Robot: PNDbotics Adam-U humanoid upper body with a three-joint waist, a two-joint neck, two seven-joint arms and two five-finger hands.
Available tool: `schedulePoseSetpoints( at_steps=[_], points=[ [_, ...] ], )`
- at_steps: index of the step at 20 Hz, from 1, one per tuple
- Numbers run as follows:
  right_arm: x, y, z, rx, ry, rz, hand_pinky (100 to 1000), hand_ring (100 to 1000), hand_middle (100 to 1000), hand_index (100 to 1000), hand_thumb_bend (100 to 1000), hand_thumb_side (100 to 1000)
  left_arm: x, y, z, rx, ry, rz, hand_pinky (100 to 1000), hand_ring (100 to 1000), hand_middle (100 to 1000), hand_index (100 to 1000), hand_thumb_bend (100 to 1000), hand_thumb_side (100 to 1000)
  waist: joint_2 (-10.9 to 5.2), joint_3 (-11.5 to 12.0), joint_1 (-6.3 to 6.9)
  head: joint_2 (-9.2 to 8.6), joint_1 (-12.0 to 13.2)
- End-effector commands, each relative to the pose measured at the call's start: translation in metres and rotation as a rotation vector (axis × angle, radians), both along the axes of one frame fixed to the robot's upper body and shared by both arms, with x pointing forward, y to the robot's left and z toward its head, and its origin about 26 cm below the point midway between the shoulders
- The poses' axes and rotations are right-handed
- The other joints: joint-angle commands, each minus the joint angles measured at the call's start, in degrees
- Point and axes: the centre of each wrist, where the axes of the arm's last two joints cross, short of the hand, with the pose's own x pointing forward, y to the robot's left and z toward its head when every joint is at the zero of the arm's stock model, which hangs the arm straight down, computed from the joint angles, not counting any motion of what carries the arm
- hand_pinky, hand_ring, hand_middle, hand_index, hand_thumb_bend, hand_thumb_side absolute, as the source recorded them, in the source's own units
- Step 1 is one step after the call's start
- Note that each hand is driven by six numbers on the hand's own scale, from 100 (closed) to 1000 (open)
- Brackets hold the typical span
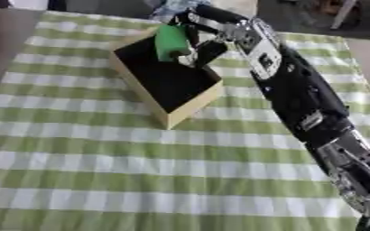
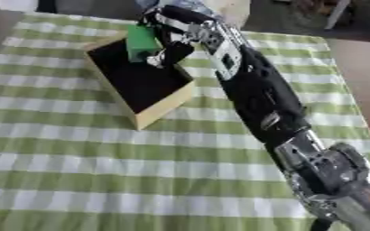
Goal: Pick up objects on the table and place them in the box.
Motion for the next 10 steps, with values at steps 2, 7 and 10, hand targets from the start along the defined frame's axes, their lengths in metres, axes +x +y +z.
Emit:
schedulePoseSetpoints(
  at_steps=[2,7,10],
  points=[
    [0.0017,0.0003,0.0156,-0.007,-0.042,-0.006,460,406,271,564,100,325,-0.0033,-0.0029,0.0087,0.005,-0.034,-0.021,532,607,576,728,100,566,-0.75,0.21,0.17,-0.58,-0.19],
    [0.0032,-0.0012,0.0117,-0.046,-0.032,-0.017,536,463,333,626,100,360,-0.0032,-0.0029,0.0091,0.006,-0.034,-0.023,532,607,576,728,100,566,-0.55,0.4,-0.04,-0.56,-0.06],
    [0.0037,-0.003,0.0112,-0.083,-0.036,-0.03,621,581,462,732,100,414,-0.0032,-0.0026,0.0088,0.006,-0.032,-0.023,531,607,576,728,100,567,-0.52,0.39,-0.11,-0.47,0.04]
  ],
)
